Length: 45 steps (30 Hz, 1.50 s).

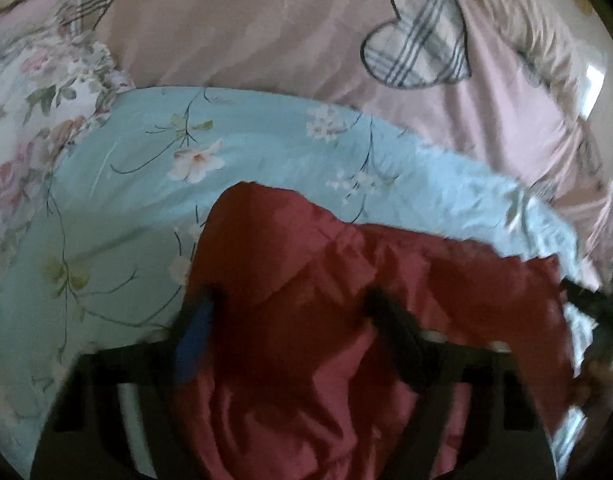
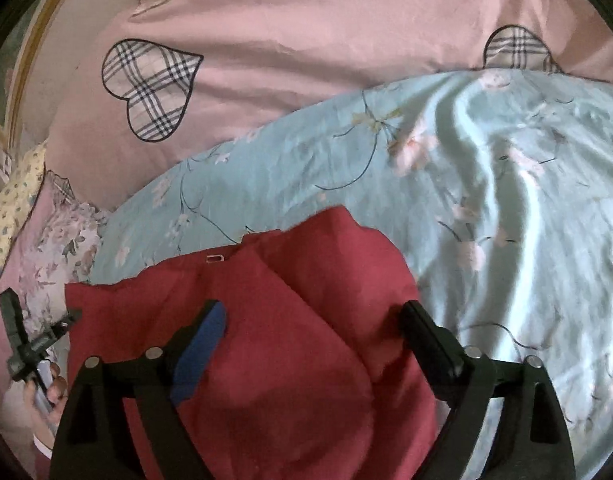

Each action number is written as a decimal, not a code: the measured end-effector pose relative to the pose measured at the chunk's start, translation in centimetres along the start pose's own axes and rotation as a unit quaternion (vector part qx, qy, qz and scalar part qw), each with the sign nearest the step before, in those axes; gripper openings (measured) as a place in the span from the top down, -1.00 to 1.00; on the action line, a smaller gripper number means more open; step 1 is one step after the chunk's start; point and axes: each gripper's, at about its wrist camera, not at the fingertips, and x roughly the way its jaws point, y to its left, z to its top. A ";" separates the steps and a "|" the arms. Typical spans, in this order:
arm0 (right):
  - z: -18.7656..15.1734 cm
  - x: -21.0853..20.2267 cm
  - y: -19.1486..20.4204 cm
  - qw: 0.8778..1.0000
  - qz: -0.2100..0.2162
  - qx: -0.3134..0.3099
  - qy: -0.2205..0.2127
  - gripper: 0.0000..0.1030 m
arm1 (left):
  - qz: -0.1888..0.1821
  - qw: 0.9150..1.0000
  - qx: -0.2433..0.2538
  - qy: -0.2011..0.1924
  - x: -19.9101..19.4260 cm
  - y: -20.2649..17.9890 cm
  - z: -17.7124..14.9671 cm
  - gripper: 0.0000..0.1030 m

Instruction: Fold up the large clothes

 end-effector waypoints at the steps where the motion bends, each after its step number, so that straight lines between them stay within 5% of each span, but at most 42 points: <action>1: 0.1 0.3 0.1 1.000 -0.011 -0.002 0.001 -0.06 | 0.005 1.000 0.003 0.007 0.5 -0.2 0.0 0.25; 2: 0.2 0.6 0.2 1.000 -0.026 -0.002 0.002 0.48 | 0.005 1.000 0.003 0.015 1.0 -0.2 0.1 0.50; 8: 0.7 0.4 -0.5 0.997 -0.055 0.021 -0.044 0.84 | 0.017 1.000 -0.011 0.006 1.9 0.0 1.5 0.69; 15: -0.1 4.2 -1.8 0.995 -0.093 0.032 -0.018 0.85 | 0.070 0.997 0.001 0.040 6.9 -0.5 1.3 0.68; 20: 0.1 4.6 -1.7 0.994 -0.110 0.022 -0.015 0.85 | 0.068 0.997 -0.012 0.034 5.8 -0.3 1.6 0.67; 26: 0.0 5.0 -2.0 0.993 -0.118 0.027 -0.015 0.85 | 0.002 0.999 -0.043 -0.011 -1.1 0.1 0.8 0.67; 33: 0.0 5.0 -2.2 0.992 -0.123 0.034 -0.021 0.80 | -0.079 0.997 0.025 -0.010 -5.7 -4.6 -3.1 0.67; 35: 0.0 4.7 -2.4 0.991 -0.122 0.042 -0.024 0.58 | -0.088 0.995 0.039 0.005 -5.0 -6.0 -3.9 0.67; 40: -0.3 0.5 -2.3 0.991 -0.092 0.061 -0.069 0.42 | -0.070 0.996 0.026 0.056 -0.8 -6.9 -5.1 0.67; 45: -2.3 -5.0 1.4 0.994 -0.052 0.004 -0.099 0.03 | -0.068 0.996 0.008 0.061 0.8 -6.7 -5.3 0.67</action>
